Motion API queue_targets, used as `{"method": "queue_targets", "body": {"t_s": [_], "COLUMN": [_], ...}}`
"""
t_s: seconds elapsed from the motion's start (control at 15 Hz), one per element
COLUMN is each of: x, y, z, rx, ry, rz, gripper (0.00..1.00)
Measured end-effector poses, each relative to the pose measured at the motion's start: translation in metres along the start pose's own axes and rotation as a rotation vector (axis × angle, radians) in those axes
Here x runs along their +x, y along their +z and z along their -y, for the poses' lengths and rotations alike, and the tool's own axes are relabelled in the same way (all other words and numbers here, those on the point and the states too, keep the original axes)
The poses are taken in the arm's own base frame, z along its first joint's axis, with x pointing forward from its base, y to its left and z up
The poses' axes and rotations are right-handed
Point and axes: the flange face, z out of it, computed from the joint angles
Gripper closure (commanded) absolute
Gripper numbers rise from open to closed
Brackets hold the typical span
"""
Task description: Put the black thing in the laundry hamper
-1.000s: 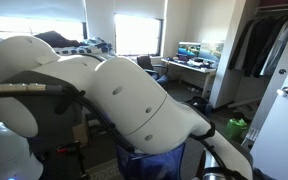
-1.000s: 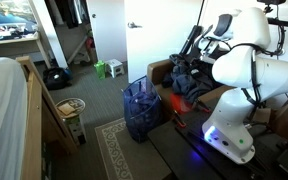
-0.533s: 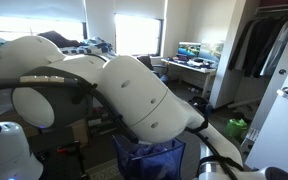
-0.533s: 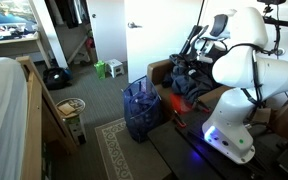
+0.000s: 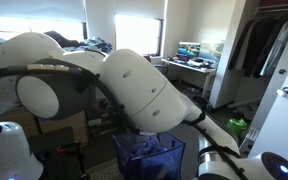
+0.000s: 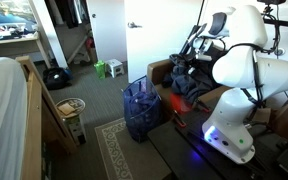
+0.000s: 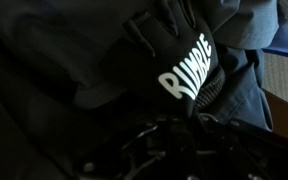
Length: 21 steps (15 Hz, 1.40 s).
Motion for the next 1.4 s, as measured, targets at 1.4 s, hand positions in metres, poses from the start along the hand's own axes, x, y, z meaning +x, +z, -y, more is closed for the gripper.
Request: {"method": "queue_targets", "body": {"t_s": [1.4], "x": [-0.076], "y": [-0.128], "z": [0.197], "rx": [0.221], "ry": [-0.306], "rz": [0.0], "gripper": [0.92]}}
